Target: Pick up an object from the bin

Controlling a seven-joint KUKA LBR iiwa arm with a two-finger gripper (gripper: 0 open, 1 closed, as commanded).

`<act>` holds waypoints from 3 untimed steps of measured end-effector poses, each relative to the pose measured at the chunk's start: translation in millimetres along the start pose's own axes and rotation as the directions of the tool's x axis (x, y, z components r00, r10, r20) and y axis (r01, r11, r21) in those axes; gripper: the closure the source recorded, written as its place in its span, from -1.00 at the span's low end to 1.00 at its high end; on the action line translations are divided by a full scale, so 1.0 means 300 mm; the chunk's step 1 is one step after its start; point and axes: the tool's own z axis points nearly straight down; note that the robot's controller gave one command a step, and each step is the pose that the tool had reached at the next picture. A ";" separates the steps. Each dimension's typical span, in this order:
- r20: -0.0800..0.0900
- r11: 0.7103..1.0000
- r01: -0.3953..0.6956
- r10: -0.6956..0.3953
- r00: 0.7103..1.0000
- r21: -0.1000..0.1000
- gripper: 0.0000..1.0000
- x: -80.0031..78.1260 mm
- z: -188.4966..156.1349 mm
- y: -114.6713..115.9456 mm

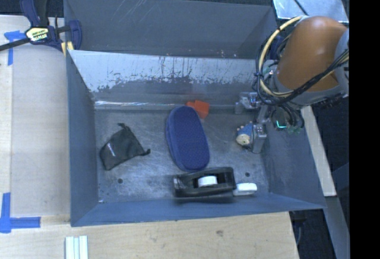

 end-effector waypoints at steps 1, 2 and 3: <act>0.003 0.973 0.232 -0.232 0.973 0.001 -1.00 0.030 0.315 -0.214; 0.008 0.972 0.234 -0.234 0.972 0.003 1.00 0.023 0.305 -0.209; 0.014 0.971 0.240 -0.241 0.971 0.005 1.00 0.178 -0.062 -0.124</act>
Offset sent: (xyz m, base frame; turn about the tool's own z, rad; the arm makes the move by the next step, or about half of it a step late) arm -0.0087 -0.0620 -0.0922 -0.2374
